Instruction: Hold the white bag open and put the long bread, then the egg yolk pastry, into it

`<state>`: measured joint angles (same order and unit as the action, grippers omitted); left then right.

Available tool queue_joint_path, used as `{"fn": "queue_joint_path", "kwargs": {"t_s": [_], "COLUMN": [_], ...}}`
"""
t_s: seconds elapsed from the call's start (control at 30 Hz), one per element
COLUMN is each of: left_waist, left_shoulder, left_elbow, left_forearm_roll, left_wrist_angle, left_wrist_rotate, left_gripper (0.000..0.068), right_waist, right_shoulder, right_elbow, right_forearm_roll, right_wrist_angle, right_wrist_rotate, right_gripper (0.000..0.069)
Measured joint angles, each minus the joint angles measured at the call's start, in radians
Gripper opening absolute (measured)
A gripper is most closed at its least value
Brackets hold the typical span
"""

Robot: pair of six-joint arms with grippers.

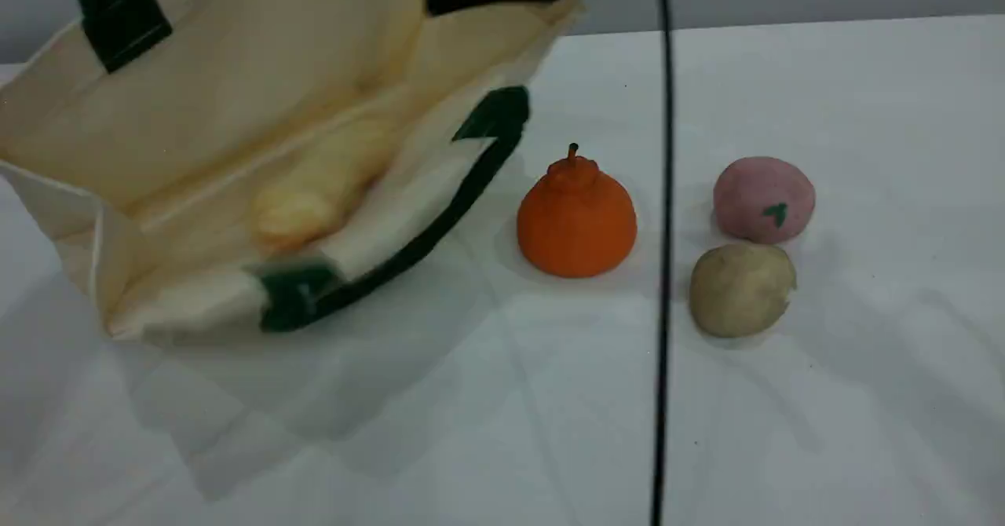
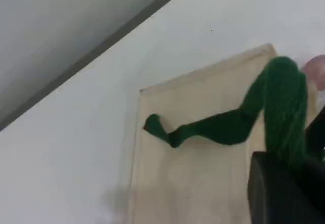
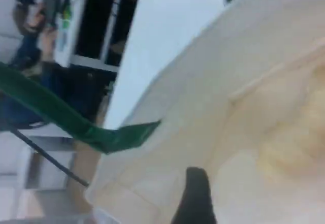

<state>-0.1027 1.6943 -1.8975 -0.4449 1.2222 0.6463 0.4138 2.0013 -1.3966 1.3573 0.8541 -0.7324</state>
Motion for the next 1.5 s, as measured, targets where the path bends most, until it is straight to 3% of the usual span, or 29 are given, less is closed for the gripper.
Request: {"fn": "queue_joint_path", "kwargs": {"t_s": [0.33, 0.57, 0.77, 1.13, 1.5], "left_waist": [0.000, 0.000, 0.000, 0.000, 0.000], "left_shoulder": [0.000, 0.000, 0.000, 0.000, 0.000], "left_elbow": [0.000, 0.000, 0.000, 0.000, 0.000], "left_forearm_roll": [-0.001, -0.001, -0.003, -0.003, -0.003], "left_wrist_angle": [-0.001, -0.001, -0.001, -0.001, -0.001], "left_wrist_rotate": [0.000, 0.002, 0.004, 0.004, 0.004], "left_gripper": [0.0092, 0.0092, 0.0092, 0.0092, 0.0092], "right_waist": [-0.005, -0.005, -0.006, -0.004, -0.004], "right_shoulder": [-0.092, -0.099, -0.098, -0.081, 0.025], "right_elbow": [-0.077, -0.100, -0.075, 0.118, 0.135], "right_forearm_roll": [-0.446, -0.967, -1.226, -1.237, -1.164], "right_wrist_angle": [0.006, 0.180, 0.248, 0.081, 0.001], "right_wrist_rotate": [0.244, 0.586, 0.717, 0.732, 0.732], "right_gripper": [0.0528, 0.0527, 0.0527, 0.0526, 0.0526]}}
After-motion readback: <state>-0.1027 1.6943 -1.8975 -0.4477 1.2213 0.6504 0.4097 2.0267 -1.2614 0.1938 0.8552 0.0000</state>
